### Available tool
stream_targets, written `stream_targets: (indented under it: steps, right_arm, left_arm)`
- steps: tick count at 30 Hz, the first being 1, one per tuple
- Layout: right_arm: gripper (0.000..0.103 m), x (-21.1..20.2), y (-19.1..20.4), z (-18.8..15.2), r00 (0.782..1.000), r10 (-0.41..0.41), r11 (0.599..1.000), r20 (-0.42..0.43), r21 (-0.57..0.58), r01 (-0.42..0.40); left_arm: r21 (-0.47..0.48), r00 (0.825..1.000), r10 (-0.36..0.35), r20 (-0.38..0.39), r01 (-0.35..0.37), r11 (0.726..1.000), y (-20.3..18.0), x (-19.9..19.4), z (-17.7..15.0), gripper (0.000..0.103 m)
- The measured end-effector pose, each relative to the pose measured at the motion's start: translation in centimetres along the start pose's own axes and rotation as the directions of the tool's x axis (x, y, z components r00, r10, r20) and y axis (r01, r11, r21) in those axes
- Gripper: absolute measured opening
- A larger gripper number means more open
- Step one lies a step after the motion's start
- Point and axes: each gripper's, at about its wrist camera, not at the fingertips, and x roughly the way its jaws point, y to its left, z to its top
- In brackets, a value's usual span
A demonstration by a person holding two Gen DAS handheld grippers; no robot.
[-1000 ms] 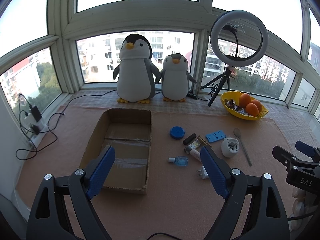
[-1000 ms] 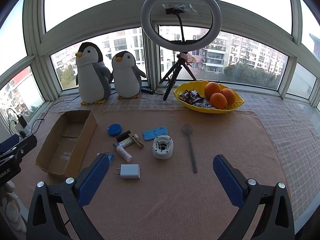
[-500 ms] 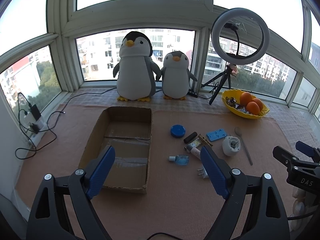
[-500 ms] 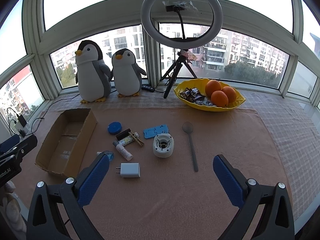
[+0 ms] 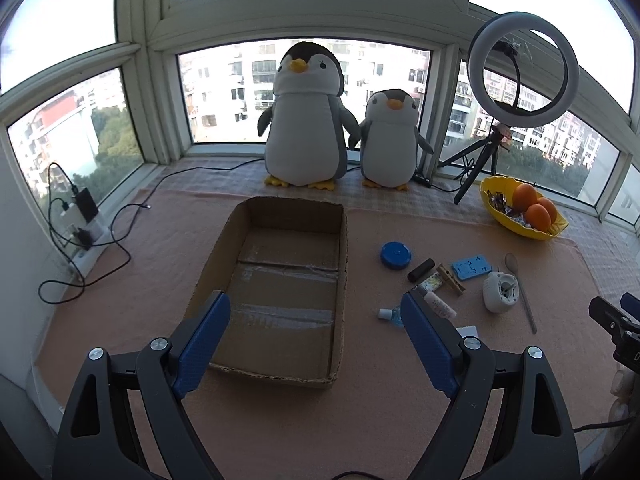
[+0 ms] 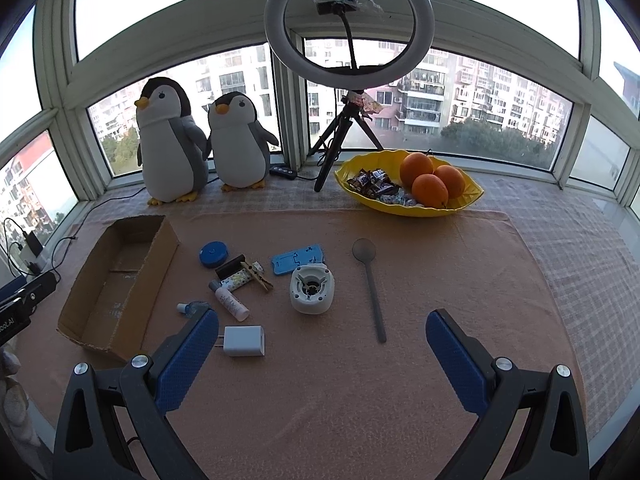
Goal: Organize rigid objects
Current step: 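Move the right tool toward the white plug-in air freshener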
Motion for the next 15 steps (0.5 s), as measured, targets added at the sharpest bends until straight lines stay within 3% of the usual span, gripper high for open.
stream_targets:
  steps: [6, 15]
  right_arm:
    - [0.102, 0.9, -1.2, -0.2, 1.0, -0.027, 0.999, -0.012, 0.017, 0.027]
    - [0.102, 2.1, -2.7, -0.5, 0.999, -0.04, 0.998, -0.036, 0.039, 0.042]
  left_arm:
    - [-0.053, 0.994, 0.106, -0.042, -0.108, 0.993, 4.3, 2.3, -0.4, 0.087]
    - [-0.078, 0.969, 0.221, -0.108, -0.23, 0.97, 8.4, 5.3, -1.9, 0.087]
